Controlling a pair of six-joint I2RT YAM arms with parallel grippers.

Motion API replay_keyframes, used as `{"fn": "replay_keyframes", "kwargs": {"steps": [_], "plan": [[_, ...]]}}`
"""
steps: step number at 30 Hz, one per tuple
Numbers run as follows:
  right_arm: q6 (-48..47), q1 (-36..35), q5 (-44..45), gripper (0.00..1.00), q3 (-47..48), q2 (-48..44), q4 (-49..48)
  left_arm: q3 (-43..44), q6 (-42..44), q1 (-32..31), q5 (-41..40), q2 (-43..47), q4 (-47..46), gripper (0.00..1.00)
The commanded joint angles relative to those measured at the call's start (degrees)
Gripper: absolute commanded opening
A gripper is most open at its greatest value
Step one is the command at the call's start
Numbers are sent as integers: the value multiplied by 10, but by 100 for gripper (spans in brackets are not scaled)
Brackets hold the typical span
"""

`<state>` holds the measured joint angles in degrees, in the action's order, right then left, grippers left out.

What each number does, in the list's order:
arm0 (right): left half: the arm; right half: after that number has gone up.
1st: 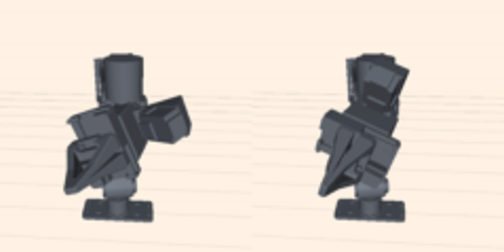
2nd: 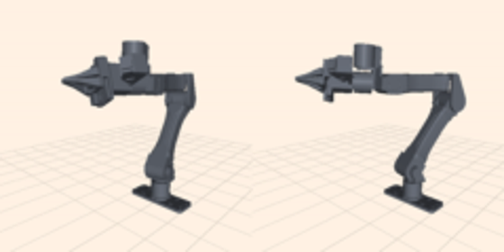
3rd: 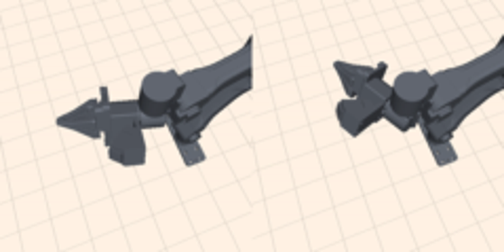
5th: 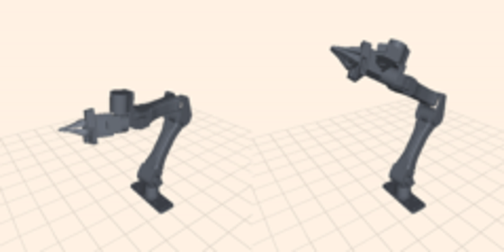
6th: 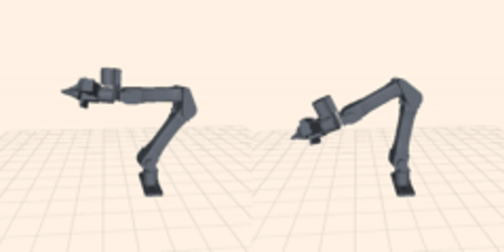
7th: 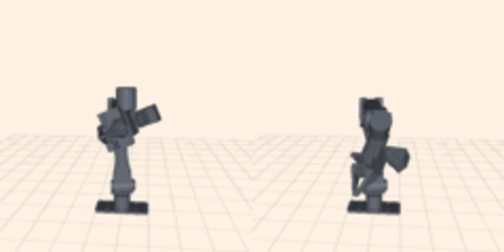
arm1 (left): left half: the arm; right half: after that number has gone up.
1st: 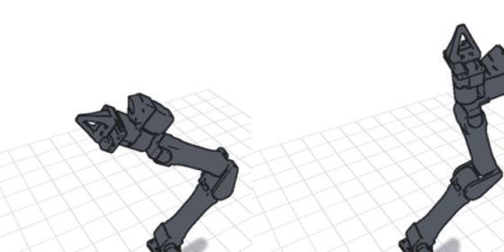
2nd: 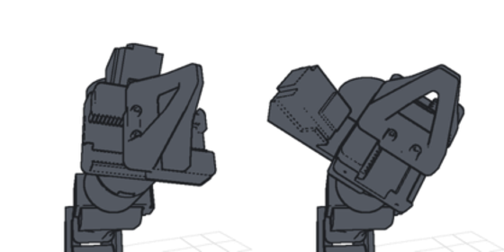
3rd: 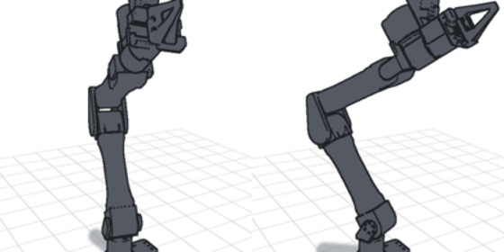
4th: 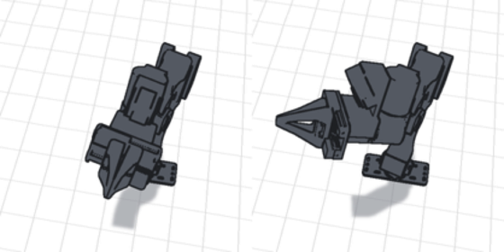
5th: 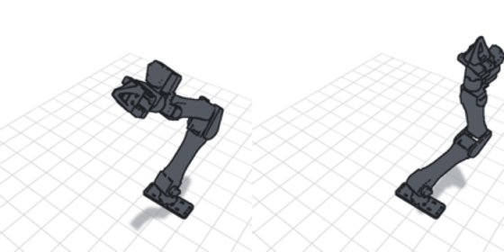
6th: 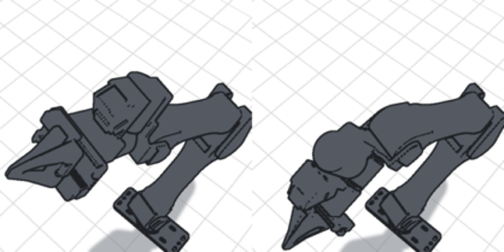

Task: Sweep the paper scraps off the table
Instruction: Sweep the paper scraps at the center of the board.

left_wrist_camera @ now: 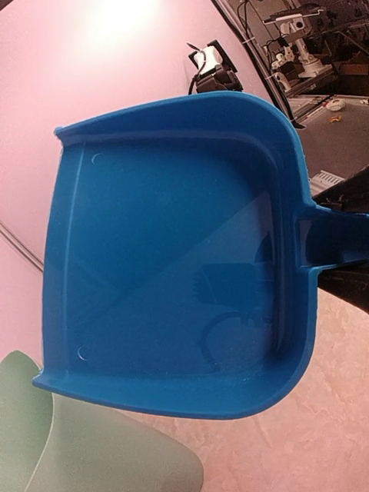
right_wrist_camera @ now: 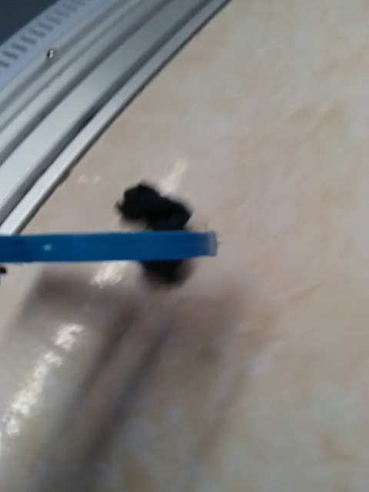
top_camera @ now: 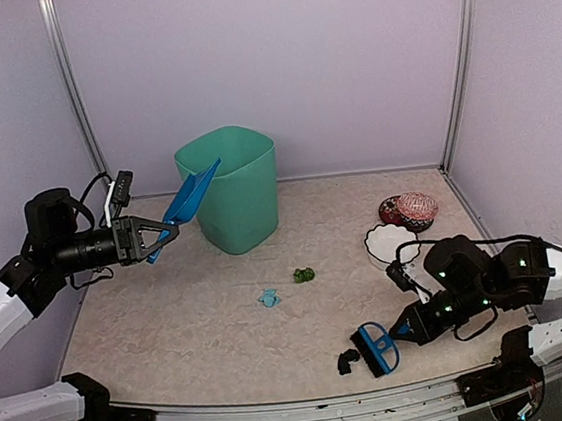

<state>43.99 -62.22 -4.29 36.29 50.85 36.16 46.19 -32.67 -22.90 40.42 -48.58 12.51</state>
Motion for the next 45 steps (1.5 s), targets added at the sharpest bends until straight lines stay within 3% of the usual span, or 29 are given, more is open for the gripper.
{"fn": "replay_keyframes", "kwargs": {"steps": [1,24,29,34,39,45], "plan": [[49,3,-18,0,-35,18,-84,-12,18,-2,-6,13,4,0],[251,21,216,0,-62,192,-436,-53,-13,-2,-23,32,7,0],[213,25,261,0,-6,203,-395,-56,-15,-2,-32,29,6,0],[130,29,277,0,25,140,-308,-56,-11,-1,-35,29,12,0],[67,30,200,0,12,31,-233,-51,-8,-2,-26,30,14,0],[43,30,43,0,-21,-90,-149,-49,-6,-2,-9,28,15,0]]}}
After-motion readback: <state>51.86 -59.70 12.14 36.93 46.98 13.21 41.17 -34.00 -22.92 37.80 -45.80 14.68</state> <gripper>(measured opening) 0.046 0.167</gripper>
